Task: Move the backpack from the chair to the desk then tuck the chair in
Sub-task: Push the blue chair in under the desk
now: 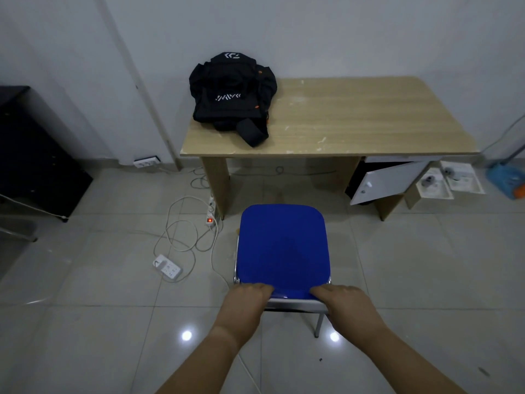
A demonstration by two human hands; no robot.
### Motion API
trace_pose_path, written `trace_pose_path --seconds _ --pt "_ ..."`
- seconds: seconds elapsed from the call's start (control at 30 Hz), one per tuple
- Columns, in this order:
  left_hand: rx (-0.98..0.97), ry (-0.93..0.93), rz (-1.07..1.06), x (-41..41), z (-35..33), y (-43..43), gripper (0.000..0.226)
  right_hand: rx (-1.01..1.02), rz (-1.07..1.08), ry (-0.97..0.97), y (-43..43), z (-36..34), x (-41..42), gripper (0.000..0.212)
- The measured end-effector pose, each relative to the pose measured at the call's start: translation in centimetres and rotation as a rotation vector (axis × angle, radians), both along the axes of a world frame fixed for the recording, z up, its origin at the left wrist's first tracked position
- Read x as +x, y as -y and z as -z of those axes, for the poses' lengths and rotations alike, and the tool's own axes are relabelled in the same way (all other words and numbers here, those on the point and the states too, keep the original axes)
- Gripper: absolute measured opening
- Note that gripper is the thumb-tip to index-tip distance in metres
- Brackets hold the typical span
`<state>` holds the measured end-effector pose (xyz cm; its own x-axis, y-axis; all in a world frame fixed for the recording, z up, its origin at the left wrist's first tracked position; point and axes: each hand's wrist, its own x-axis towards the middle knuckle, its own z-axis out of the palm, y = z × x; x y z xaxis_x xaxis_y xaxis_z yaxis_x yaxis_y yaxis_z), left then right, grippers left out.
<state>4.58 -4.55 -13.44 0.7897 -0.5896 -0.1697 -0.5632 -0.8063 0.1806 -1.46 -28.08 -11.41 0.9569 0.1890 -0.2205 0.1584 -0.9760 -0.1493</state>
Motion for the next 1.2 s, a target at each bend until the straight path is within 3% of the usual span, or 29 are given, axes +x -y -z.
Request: trace_pose_path --seconds 1.2 --pt "-0.077 0.008 0.003 31.9 1.4 6.4 0.029 0.017 0.009 -0.003 6.7 1.7 31.8 0.033"
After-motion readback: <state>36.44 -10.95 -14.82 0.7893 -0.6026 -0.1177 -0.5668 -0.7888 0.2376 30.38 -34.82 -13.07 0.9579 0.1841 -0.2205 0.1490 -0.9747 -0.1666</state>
